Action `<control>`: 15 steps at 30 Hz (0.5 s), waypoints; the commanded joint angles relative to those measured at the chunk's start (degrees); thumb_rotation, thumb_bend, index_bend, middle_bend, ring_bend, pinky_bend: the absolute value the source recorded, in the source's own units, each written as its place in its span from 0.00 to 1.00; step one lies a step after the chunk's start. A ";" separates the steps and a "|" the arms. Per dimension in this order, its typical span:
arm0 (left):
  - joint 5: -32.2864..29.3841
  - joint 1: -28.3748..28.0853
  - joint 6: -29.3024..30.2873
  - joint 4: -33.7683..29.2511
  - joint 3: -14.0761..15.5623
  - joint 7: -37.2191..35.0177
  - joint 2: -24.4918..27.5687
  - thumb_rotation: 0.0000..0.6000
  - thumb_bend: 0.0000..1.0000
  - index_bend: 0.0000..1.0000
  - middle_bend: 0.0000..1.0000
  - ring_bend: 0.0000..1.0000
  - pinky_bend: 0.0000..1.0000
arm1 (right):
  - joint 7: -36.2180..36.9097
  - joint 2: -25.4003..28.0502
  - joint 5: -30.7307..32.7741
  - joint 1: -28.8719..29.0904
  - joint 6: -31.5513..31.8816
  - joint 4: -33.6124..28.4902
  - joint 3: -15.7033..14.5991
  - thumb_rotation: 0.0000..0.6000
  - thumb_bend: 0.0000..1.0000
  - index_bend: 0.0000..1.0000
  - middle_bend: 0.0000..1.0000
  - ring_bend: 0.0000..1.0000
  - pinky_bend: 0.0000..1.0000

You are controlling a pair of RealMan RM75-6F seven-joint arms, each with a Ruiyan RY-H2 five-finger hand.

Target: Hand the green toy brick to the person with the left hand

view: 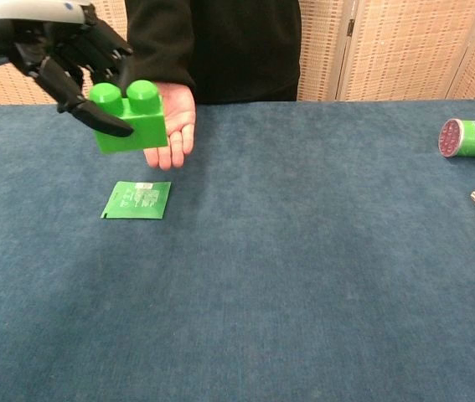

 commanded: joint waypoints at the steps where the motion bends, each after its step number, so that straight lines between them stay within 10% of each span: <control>1: -4.07 -8.25 -8.67 10.63 -1.38 0.56 -1.87 1.00 0.22 0.62 0.67 0.54 0.70 | 0.24 0.17 2.00 0.13 -0.45 -0.37 1.09 1.00 0.32 0.00 0.00 0.00 0.00; 15: -0.33 -17.30 -20.88 28.19 -1.38 -8.71 -2.77 1.00 0.22 0.62 0.67 0.54 0.70 | -2.85 -0.46 9.23 2.60 -7.19 -1.08 3.89 1.00 0.32 0.00 0.00 0.00 0.00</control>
